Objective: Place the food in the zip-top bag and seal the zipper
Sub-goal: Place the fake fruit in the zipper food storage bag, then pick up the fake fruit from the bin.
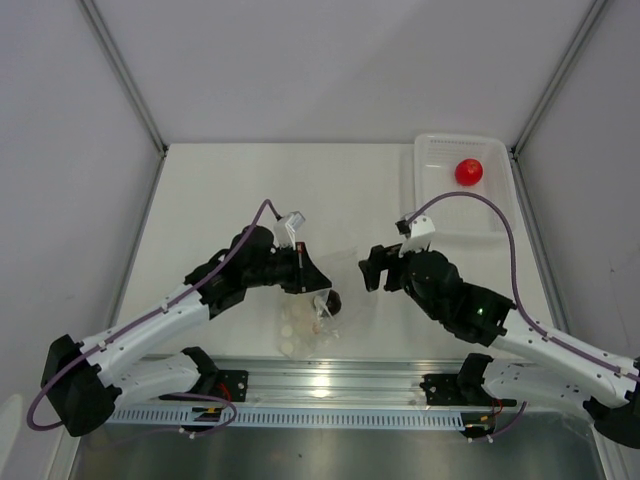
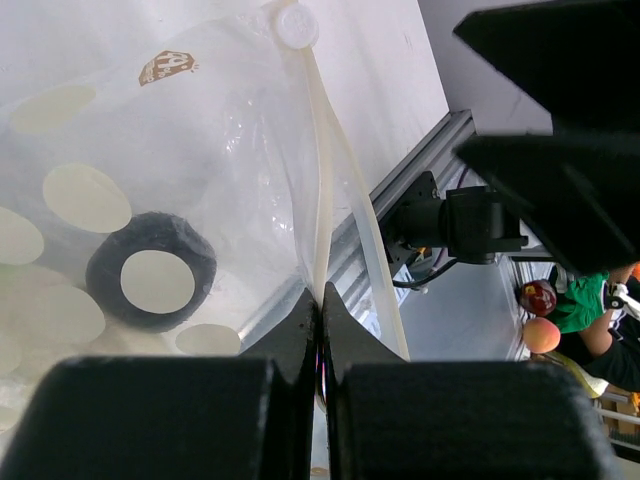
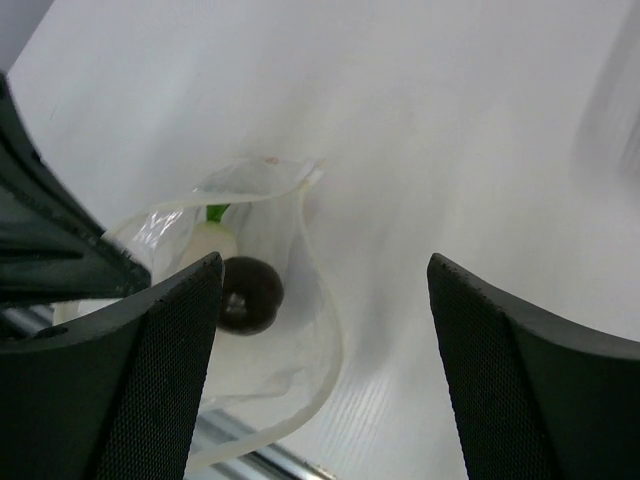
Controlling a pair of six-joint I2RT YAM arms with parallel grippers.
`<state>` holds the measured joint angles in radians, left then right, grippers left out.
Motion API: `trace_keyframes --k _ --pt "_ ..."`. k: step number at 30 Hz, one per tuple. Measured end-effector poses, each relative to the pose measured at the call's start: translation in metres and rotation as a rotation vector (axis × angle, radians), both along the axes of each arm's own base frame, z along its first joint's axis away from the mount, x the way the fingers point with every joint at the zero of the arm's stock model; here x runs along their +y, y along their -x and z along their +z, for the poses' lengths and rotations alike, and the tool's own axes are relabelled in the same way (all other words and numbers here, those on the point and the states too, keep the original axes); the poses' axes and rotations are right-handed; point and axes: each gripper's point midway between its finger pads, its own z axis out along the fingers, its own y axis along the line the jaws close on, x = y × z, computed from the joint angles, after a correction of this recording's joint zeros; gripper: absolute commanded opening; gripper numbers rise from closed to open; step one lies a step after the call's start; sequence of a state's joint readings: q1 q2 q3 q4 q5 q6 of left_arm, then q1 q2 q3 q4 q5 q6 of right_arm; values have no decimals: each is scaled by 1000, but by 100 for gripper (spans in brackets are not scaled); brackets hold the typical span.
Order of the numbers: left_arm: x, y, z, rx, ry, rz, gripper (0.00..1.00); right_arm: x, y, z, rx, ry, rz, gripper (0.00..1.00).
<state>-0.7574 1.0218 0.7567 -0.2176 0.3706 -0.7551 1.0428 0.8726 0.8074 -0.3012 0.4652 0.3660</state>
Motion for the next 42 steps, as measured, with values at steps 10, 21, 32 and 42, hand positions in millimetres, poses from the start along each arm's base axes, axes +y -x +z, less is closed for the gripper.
trace_keyframes --k 10,21,32,42 --pt "-3 -4 0 3 1 5 1 -40 -51 31 -19 -40 -182 84" --pt "1 -8 -1 -22 -19 24 1 -148 -163 73 -53 -182 -580 88" --pt "6 -4 3 -57 -27 14 1 -238 -291 -11 217 -205 -940 99" --pt "6 -5 -2 -64 -41 4 1 -269 -347 -81 368 -287 -1084 99"
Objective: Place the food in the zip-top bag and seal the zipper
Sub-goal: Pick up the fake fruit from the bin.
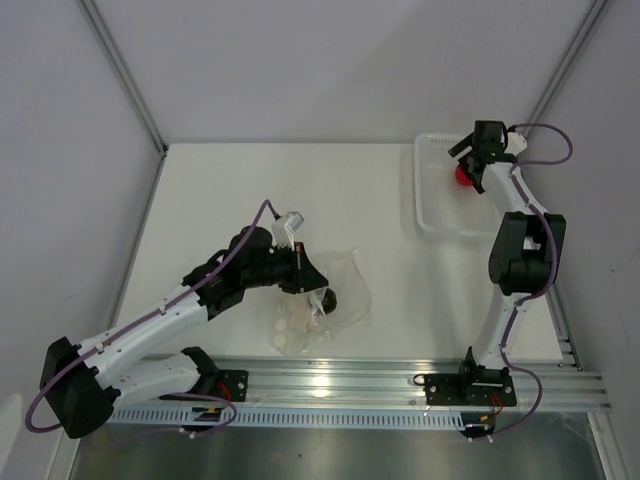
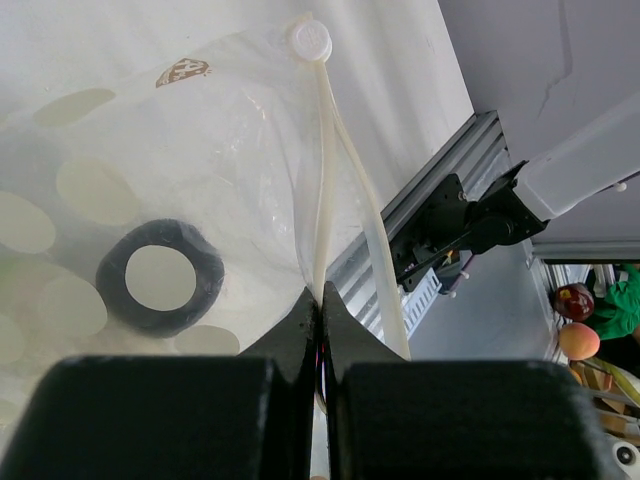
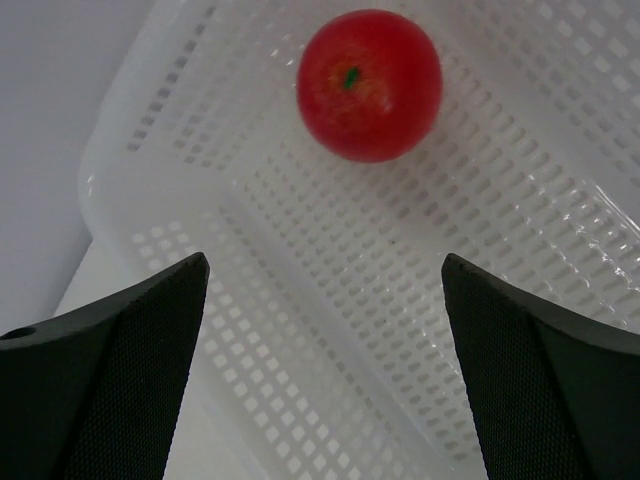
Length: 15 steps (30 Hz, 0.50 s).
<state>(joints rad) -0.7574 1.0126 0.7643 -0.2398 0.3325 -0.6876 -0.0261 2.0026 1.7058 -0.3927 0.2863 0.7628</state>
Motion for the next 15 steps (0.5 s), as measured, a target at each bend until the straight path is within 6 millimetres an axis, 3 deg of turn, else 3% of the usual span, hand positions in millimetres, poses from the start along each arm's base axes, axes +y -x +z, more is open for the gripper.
trace_keyframes --k 8,15 --pt "-7 -3 -18 33 -18 -17 1 -54 6 -51 -4 -209 -194 99" --pt "-11 -4 -21 39 -17 -27 1 -45 -12 -69 -46 -264 -196 99"
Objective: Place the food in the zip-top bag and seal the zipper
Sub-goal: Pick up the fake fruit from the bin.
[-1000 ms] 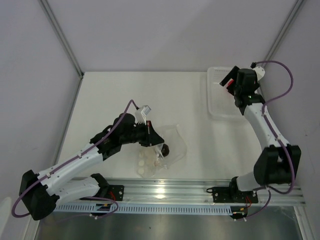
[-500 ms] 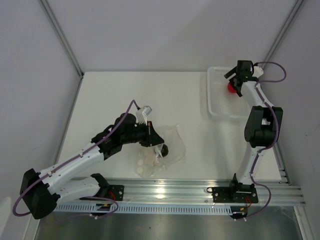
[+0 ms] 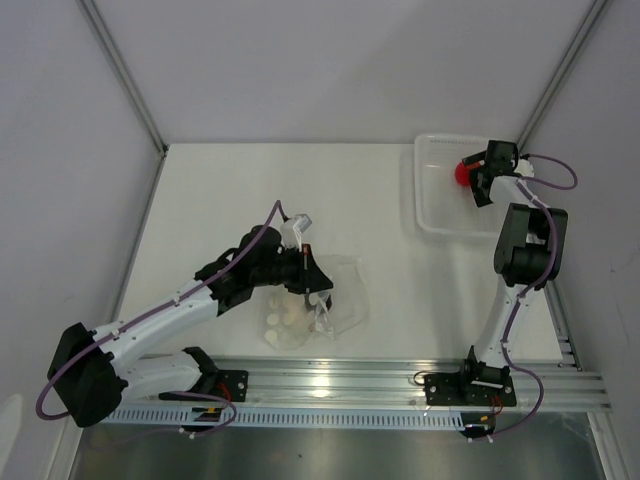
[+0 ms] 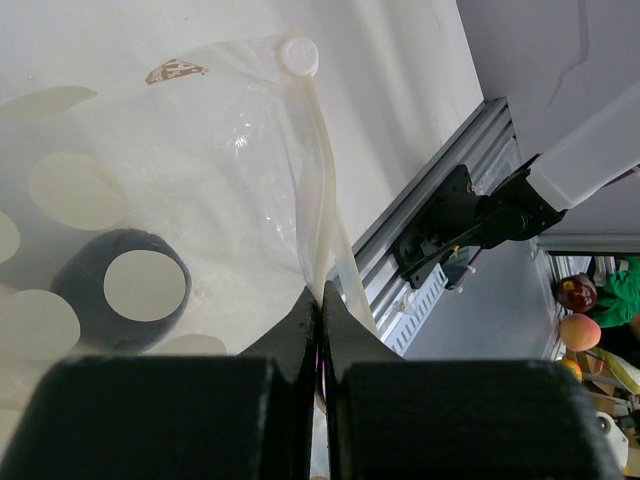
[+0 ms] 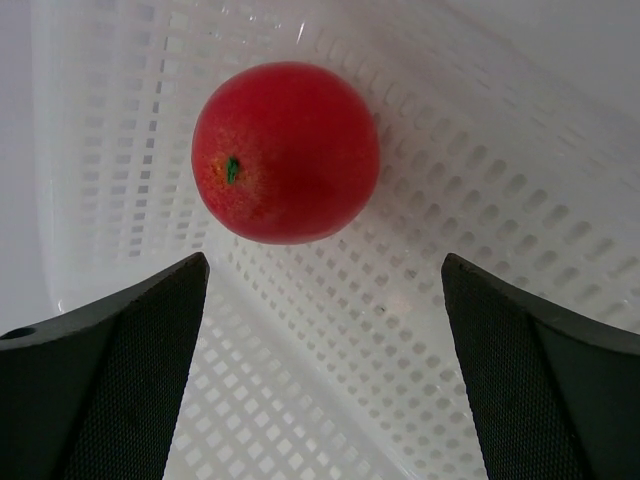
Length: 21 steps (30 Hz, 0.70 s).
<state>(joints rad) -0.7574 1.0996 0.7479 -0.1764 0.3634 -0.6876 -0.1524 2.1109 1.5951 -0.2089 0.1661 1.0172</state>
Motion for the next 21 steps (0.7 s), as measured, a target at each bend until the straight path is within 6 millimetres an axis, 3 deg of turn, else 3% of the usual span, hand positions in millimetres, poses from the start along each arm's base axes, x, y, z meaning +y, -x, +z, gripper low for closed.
trace_keyframes --k 11,21 --pt "-2 -1 -4 4 3 -7 0 -1 -19 -11 -57 14 -6 99" --pt "-4 -1 -11 21 -5 -14 1 -5 -30 -31 -35 40 -19 91"
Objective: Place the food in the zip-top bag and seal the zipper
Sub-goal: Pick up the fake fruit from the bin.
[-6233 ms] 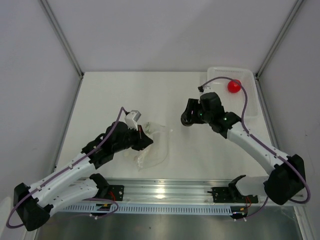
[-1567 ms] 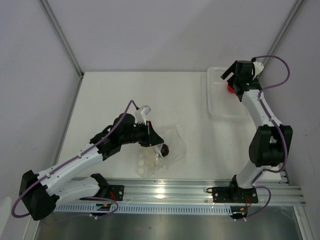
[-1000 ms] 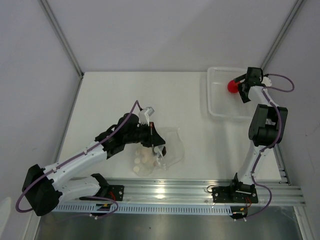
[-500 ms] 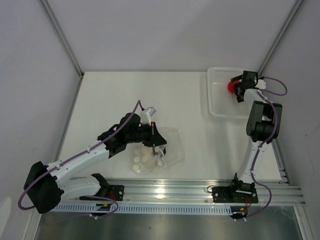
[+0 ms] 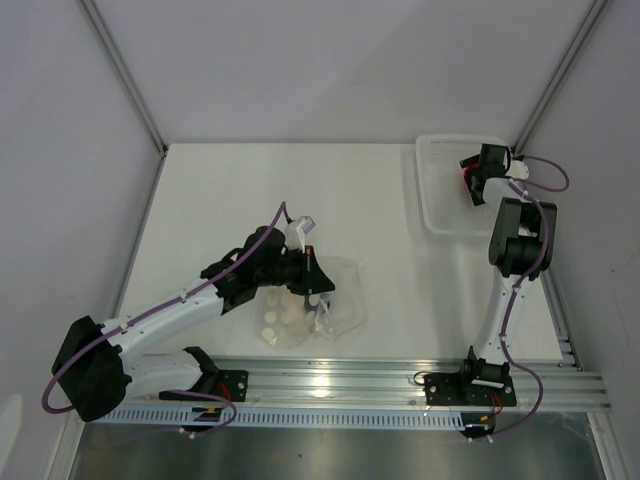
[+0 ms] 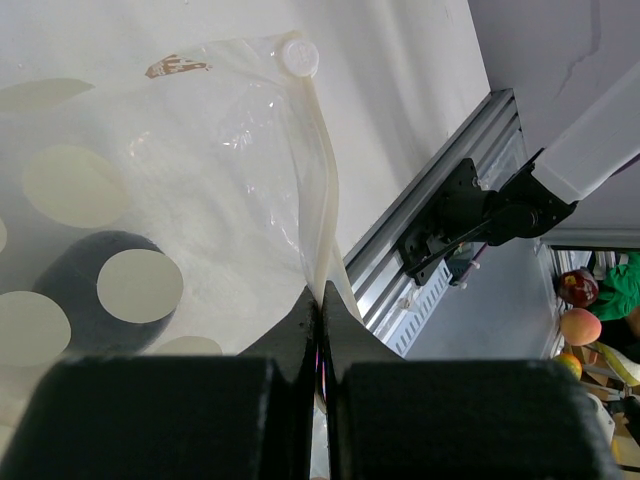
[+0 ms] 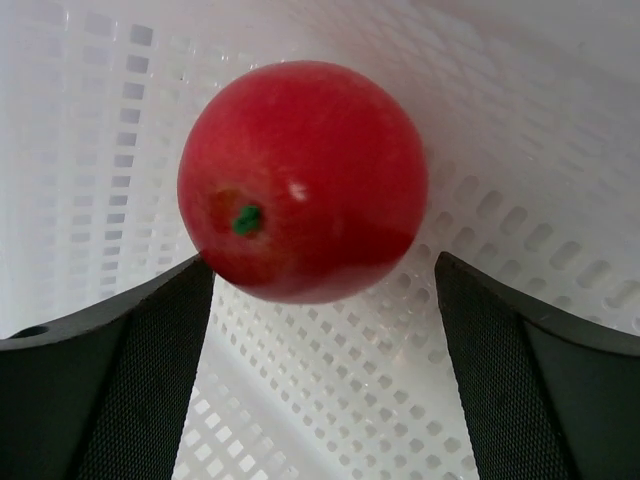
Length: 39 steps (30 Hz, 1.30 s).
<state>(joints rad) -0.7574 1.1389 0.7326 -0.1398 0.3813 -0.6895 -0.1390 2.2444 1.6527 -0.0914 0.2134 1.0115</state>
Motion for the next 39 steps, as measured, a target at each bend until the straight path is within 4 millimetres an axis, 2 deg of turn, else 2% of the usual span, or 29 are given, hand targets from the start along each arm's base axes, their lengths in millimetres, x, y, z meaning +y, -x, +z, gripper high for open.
trace_keyframes --k 3,10,15,21,25,35,38,39 --pt "0 0 0 0 0 0 0 -1 -1 0 3 33 -3 91" --pt "0 0 -1 1 -1 1 1 1 -2 2 12 106 23 99" --pt "1 1 -2 4 -2 0 1 -1 -1 4 32 161 30 100" --pt "0 1 -2 4 -2 0 0 -9 -15 25 12 217 26 99" --pt "0 1 -2 4 -1 -1 1 -13 -21 31 12 251 32 99" --pt "0 3 -2 9 4 -12 1 -16 -17 11 88 306 57 96" --pt "0 3 -2 9 4 -12 1 -17 -20 6 101 321 62 92" --pt "0 3 -2 9 4 -12 0 -17 -20 4 105 325 64 88"
